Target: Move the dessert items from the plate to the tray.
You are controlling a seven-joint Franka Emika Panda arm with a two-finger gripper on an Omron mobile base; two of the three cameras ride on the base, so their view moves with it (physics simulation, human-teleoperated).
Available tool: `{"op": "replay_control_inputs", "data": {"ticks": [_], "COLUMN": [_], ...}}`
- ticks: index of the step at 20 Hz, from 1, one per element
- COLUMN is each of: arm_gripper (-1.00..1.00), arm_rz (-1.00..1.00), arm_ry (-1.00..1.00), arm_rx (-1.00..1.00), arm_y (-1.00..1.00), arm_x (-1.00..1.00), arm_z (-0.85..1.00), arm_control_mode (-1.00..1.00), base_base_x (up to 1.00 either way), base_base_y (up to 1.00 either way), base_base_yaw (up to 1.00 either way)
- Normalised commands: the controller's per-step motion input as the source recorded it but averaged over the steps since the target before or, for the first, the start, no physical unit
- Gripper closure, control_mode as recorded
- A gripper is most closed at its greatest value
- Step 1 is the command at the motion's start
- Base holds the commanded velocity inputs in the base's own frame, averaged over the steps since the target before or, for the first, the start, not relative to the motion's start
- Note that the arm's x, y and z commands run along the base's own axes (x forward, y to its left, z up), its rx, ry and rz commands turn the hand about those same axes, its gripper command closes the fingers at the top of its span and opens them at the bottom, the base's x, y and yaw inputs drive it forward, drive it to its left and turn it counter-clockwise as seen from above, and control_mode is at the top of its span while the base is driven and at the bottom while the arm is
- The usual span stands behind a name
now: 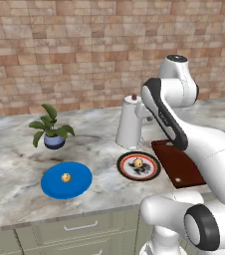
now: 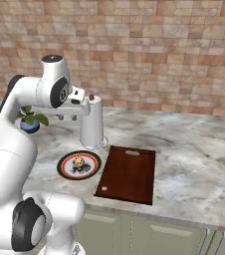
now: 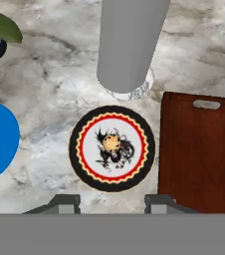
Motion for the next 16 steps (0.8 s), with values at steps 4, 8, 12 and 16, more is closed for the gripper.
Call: {"op": "replay_control_inputs", "data": {"ticks": [4, 8, 12, 16], "arm_gripper": [-1.0, -1.0, -1.0, -1.0], "arm_rz": [0.0, 0.0, 0.0, 0.0], "arm_ry": [0.01, 0.01, 0.0, 0.0], "arm_rx": [0.0, 0.0, 0.0, 0.0], "arm_y": [0.0, 0.0, 0.0, 0.0], "arm_x": [0.08, 0.13, 0.09, 0.14], "arm_z": [-0.12, -0.36, -0.39, -0.34], "arm_control_mode": [-1.0, -1.0, -1.0, -1.0], "base_base_x": [0.0, 0.0, 0.0, 0.0], "base_base_y": [0.0, 0.0, 0.0, 0.0], "base_base_yaw": [0.0, 0.0, 0.0, 0.0]}}
